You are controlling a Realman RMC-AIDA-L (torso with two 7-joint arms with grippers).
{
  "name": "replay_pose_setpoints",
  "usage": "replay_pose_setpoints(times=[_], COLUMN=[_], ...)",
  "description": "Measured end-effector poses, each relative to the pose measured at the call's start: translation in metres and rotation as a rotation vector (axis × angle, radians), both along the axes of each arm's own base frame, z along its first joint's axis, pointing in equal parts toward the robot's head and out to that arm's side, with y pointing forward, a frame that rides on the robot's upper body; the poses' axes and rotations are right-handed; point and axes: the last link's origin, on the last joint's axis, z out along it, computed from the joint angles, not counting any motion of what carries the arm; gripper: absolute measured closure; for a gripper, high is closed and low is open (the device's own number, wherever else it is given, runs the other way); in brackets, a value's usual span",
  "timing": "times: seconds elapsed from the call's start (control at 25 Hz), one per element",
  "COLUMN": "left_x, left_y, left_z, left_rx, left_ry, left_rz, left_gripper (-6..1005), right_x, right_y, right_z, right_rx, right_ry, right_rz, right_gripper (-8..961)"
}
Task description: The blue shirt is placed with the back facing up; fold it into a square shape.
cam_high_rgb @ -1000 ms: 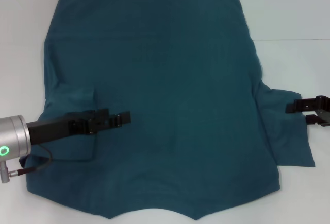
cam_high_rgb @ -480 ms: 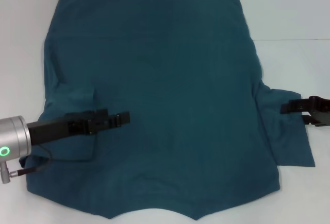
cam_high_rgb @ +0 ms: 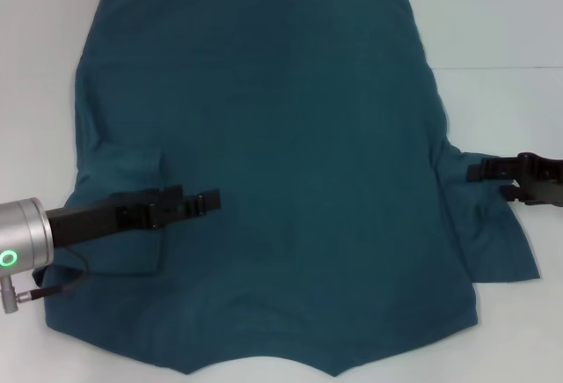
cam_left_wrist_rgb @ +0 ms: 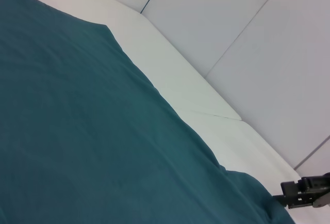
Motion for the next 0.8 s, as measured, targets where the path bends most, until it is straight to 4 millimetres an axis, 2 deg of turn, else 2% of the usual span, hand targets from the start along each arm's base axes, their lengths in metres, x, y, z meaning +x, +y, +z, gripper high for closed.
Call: replay_pose_setpoints(times=[0.56,0.8], left_x=[-0.001,-0.001], left_y=[0.001,0.001], left_z=[0.000,0.000], left_rx=[0.006,0.006], left_ry=[0.004,0.004], left_rz=[0.009,0.011], left_gripper=[52,52], right_x=[0.010,0.003], right_y=[-0.007,-0.004], right_z=[0.002,-0.009], right_rx=[-0.037,-0.031], right_ry=[-0.043,-0.037], right_rz=[-0.025,-0.007], right_gripper=[255,259])
